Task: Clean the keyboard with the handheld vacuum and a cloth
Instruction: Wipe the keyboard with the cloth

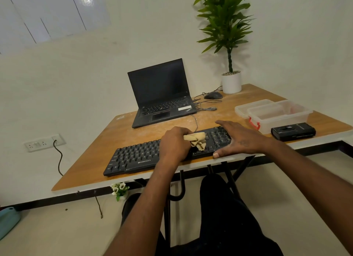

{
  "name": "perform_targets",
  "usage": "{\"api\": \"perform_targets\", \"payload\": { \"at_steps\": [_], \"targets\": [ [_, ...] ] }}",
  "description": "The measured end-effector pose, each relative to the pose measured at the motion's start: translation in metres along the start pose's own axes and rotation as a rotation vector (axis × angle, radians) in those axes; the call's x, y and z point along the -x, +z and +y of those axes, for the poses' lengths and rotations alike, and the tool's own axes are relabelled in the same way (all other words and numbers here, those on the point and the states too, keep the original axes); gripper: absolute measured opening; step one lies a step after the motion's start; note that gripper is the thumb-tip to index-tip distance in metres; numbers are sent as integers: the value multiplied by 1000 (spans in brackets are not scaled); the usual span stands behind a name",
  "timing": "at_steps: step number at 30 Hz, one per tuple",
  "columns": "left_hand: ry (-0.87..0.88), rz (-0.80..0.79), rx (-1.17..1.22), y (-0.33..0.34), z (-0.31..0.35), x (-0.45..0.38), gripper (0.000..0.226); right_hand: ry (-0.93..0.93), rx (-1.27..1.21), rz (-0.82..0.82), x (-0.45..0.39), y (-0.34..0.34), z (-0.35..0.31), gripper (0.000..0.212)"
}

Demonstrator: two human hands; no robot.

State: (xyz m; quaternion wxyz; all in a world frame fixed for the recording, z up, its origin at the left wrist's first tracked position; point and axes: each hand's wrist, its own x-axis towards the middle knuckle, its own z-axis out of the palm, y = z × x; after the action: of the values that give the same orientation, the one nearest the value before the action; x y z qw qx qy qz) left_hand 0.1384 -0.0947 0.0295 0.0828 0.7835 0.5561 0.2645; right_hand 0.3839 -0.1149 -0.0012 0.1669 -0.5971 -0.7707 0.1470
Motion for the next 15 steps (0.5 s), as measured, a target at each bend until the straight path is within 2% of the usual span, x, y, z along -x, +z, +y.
{"api": "perform_targets", "payload": {
  "at_steps": [6,12,15],
  "targets": [
    [7,-13,37,-1,0,9,40,-18,-70,-25,-6,-2,4,137],
    [42,-42,103,5,20,11,42,-23,-218,-154,-4,-13,21,134],
    [52,-50,125,11,32,12,42,-14,-236,-144,-2,-14,24,135]
  ]
}}
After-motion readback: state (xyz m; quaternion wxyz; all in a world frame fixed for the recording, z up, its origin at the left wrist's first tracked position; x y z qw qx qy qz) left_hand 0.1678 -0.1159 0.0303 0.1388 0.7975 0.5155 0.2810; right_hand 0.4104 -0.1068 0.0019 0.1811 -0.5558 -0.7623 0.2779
